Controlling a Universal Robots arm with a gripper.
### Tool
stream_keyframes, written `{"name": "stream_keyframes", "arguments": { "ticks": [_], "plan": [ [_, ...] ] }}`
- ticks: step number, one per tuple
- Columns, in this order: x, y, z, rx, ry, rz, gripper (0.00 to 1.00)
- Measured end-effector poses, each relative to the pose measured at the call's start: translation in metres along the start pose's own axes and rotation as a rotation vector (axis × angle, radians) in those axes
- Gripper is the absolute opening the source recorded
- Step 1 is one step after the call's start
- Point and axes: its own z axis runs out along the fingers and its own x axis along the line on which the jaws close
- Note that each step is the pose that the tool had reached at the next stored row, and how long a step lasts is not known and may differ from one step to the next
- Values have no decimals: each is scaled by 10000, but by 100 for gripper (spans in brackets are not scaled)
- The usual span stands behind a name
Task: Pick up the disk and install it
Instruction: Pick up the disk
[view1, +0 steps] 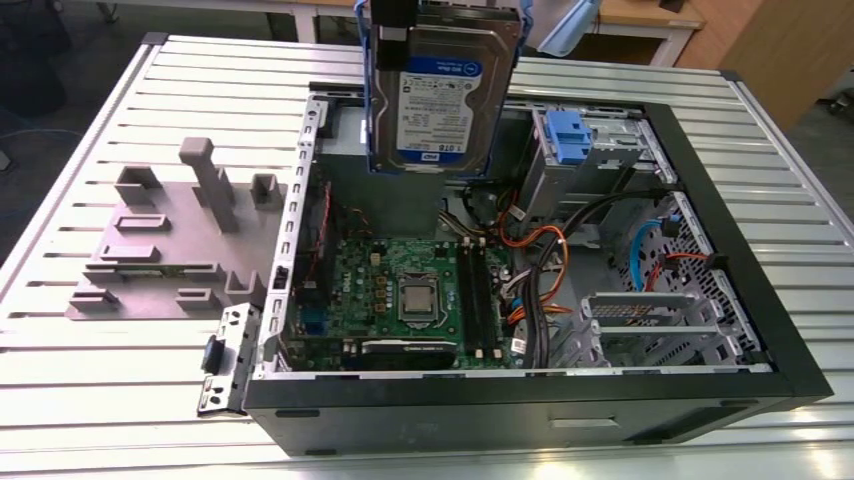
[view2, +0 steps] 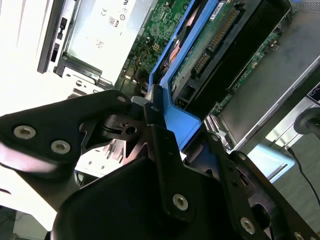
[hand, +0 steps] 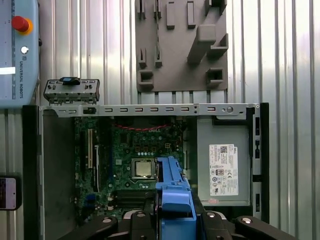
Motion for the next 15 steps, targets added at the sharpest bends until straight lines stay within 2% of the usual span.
{"name": "stream_keyframes", "arguments": {
  "ticks": [1,3,13,15],
  "plan": [
    [0,0,0,-1,1,2,36],
    [43,-2,0,-1,1,0,36],
    [45,-2,0,0,1,0,36],
    [64,-3,1,-1,2,-2,36]
  ]
}}
